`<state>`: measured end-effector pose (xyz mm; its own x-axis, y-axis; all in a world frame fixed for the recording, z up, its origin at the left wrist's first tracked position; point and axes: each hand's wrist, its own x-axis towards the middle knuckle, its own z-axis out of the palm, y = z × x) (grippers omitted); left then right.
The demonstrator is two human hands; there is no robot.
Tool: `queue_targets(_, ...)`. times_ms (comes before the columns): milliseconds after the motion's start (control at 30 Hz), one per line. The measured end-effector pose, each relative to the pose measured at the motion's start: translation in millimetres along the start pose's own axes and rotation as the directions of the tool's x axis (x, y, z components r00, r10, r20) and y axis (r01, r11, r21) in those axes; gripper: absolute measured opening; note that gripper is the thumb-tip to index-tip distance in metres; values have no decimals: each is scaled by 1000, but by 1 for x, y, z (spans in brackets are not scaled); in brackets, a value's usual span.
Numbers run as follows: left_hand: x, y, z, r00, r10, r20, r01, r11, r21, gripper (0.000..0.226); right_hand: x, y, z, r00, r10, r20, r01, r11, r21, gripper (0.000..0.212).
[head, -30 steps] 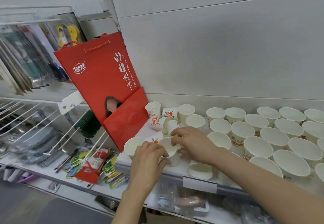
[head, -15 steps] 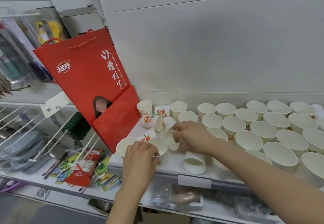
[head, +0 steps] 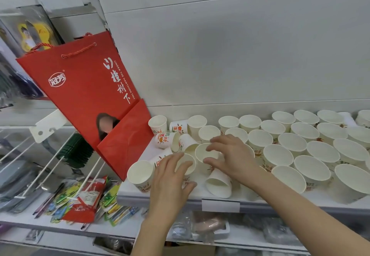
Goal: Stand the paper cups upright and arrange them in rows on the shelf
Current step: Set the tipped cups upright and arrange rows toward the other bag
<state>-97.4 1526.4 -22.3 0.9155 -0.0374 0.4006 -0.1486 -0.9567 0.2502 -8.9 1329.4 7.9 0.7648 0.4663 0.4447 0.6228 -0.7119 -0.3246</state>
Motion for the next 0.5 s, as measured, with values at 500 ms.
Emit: queue_targets(500,0,-38,-10,998,-1,-68,-13,981,-194,61,-92,-11,-2,918,-330,221,392,842,-370,45)
